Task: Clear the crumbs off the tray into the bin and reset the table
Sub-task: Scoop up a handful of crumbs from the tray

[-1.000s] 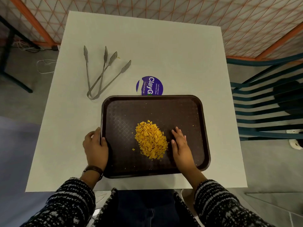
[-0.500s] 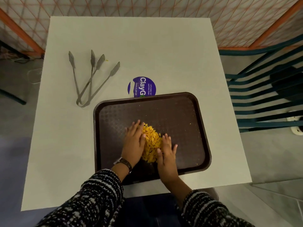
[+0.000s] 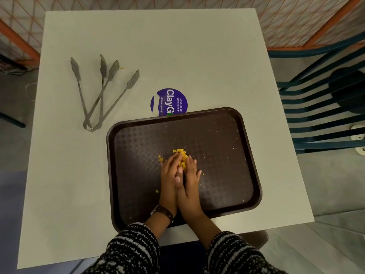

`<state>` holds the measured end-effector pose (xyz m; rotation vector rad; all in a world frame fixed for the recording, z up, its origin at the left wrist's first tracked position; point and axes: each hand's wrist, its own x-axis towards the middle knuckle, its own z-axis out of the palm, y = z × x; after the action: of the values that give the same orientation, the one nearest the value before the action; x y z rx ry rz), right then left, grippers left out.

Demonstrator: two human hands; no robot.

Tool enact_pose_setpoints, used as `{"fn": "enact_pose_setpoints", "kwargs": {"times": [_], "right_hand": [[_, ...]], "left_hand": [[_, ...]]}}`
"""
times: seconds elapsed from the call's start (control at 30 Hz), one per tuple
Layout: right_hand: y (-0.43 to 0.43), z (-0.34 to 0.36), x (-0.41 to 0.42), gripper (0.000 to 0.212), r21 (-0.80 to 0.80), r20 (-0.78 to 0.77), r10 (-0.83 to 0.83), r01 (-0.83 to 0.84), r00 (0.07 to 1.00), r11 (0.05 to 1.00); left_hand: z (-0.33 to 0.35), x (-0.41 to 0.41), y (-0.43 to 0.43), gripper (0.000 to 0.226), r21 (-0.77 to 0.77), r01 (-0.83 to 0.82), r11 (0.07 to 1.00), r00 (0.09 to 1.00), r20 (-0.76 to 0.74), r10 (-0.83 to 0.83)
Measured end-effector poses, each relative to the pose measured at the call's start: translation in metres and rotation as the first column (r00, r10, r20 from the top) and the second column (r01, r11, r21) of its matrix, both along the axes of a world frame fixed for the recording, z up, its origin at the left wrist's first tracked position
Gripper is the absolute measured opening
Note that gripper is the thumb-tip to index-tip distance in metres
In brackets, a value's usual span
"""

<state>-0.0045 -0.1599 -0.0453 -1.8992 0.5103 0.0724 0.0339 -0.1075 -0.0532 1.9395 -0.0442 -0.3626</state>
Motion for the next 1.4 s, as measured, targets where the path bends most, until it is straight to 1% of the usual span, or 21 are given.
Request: {"fn": "enact_pose_setpoints", "kwargs": {"times": [0.07,0.1,0.13,0.2,0.23,0.3,0.37,0.47,0.53,0.6,0.63,0.73,0.8,0.9,0.97,1.07,1.23,1.3,1.4], "right_hand": [[0.001,0.005,0.004,0.074,0.121,0.018,-0.019,0.017,1.000,0.993],[0.002,0.009,0.006,0.071,0.191,0.016,-0.028,0.024,0.999,0.981],[0.002,0.014,0.009,0.067,0.272,0.005,-0.045,0.042,0.999,0.962],[-0.001,0.021,0.014,0.053,0.434,-0.019,-0.121,0.117,0.993,0.893],[-0.003,0.024,0.017,0.044,0.494,-0.034,-0.172,0.167,0.984,0.853],[-0.007,0.031,0.024,0.034,0.583,-0.088,-0.279,0.276,0.956,0.764],[-0.010,0.036,0.029,0.030,0.662,-0.190,-0.376,0.401,0.907,0.633],[-0.011,0.041,0.035,0.024,0.701,-0.314,-0.453,0.526,0.834,0.482],[-0.011,0.044,0.038,0.022,0.715,-0.362,-0.481,0.569,0.798,0.406],[-0.010,0.047,0.042,0.020,0.724,-0.396,-0.505,0.598,0.767,0.342],[-0.010,0.049,0.043,0.020,0.729,-0.410,-0.514,0.610,0.753,0.312],[-0.007,0.052,0.047,0.029,0.752,-0.457,-0.514,0.624,0.726,0.211],[-0.004,0.053,0.049,0.031,0.754,-0.481,-0.511,0.633,0.712,0.173],[0.000,0.057,0.052,0.035,0.770,-0.477,-0.515,0.621,0.712,0.145],[0.000,0.063,0.051,0.030,0.776,-0.465,-0.516,0.612,0.719,0.152],[-0.003,0.072,0.051,0.022,0.798,-0.448,-0.529,0.589,0.721,0.126],[-0.008,0.080,0.052,0.035,0.830,-0.422,-0.535,0.549,0.732,0.098],[-0.011,0.085,0.050,0.037,0.839,-0.425,-0.535,0.540,0.730,0.070],[-0.015,0.093,0.045,0.028,0.853,-0.424,-0.521,0.520,0.741,0.045]], "left_hand": [[0.008,-0.002,-0.004,0.034,-0.192,-0.100,0.976,0.993,-0.086,0.085],[0.011,-0.002,-0.005,0.030,-0.266,-0.153,0.952,0.986,-0.112,0.127],[0.013,-0.002,-0.007,0.030,-0.304,-0.208,0.930,0.976,-0.121,0.179],[0.014,0.000,-0.010,0.031,-0.349,-0.313,0.883,0.949,-0.159,0.273],[0.017,0.002,-0.013,0.030,-0.369,-0.382,0.847,0.921,-0.224,0.317],[0.026,0.007,-0.019,0.028,-0.380,-0.522,0.764,0.844,-0.358,0.399],[0.032,0.011,-0.021,0.029,-0.359,-0.631,0.688,0.758,-0.473,0.448],[0.035,0.017,-0.020,0.028,-0.392,-0.764,0.513,0.610,-0.699,0.374],[0.040,0.020,-0.019,0.029,-0.386,-0.824,0.415,0.527,-0.790,0.313],[0.047,0.022,-0.018,0.029,-0.400,-0.850,0.343,0.494,-0.831,0.256],[0.050,0.023,-0.017,0.030,-0.407,-0.853,0.326,0.491,-0.838,0.237],[0.058,0.024,-0.012,0.033,-0.423,-0.854,0.303,0.489,-0.852,0.188],[0.063,0.025,-0.010,0.033,-0.433,-0.848,0.305,0.496,-0.851,0.170],[0.072,0.026,-0.008,0.032,-0.452,-0.836,0.310,0.514,-0.843,0.159],[0.079,0.025,-0.007,0.032,-0.468,-0.824,0.320,0.534,-0.831,0.158],[0.091,0.025,-0.008,0.032,-0.478,-0.814,0.331,0.543,-0.829,0.137],[0.104,0.025,-0.014,0.031,-0.499,-0.795,0.345,0.563,-0.818,0.115],[0.109,0.025,-0.018,0.029,-0.507,-0.789,0.347,0.571,-0.814,0.110],[0.118,0.021,-0.022,0.030,-0.526,-0.778,0.345,0.583,-0.809,0.081]]}}
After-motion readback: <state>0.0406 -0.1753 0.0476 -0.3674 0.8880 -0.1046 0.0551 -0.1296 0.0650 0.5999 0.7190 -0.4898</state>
